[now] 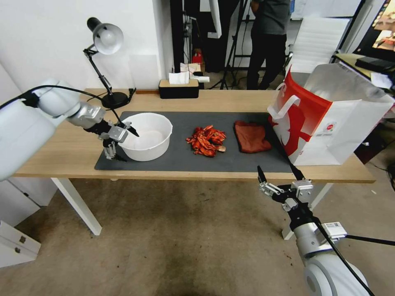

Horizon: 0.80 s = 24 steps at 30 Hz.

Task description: Sweep shrimp from table into container with towel, then put container into takeout bag.

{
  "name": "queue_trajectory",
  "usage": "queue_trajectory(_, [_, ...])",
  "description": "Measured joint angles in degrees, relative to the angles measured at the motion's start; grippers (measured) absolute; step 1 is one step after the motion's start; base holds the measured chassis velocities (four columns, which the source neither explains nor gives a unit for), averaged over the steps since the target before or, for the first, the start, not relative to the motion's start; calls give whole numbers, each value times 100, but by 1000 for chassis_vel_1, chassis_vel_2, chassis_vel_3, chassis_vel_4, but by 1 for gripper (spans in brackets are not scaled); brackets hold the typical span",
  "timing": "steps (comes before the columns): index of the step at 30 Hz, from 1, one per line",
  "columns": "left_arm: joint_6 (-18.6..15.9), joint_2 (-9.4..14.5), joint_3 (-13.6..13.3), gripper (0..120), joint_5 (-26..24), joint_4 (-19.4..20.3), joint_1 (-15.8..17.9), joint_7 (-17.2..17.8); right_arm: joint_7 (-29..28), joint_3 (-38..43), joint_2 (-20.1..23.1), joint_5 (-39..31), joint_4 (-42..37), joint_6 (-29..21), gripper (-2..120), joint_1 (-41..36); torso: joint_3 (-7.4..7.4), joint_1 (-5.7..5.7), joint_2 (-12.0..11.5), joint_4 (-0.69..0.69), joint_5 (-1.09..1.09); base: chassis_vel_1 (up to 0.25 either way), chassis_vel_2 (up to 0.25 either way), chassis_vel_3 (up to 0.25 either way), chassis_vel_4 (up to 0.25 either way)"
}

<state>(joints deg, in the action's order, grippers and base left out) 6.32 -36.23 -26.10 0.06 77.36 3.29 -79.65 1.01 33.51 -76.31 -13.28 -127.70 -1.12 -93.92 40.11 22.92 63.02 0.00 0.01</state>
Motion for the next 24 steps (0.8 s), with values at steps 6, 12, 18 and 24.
queue_trajectory(6, [85,-144,-158,100,150,-49,63,-48,-22,19,-9,0,16,17,100,-12,0,0,0,0,0,0,0,0,0])
queue_trajectory(12, [252,-376,-330,76,518,-312,203,-342,-25,16,-24,17,19,29,100,-37,-1,0,1,0,0,0,0,0,0])
queue_trajectory(18, [352,-511,-455,57,626,-582,286,-585,-25,21,-24,28,14,41,100,-52,-1,0,1,0,0,0,0,0,0])
queue_trajectory(24, [397,-602,-466,32,652,-631,289,-586,-24,27,-47,34,28,60,100,-61,-1,0,1,0,0,0,0,0,0])
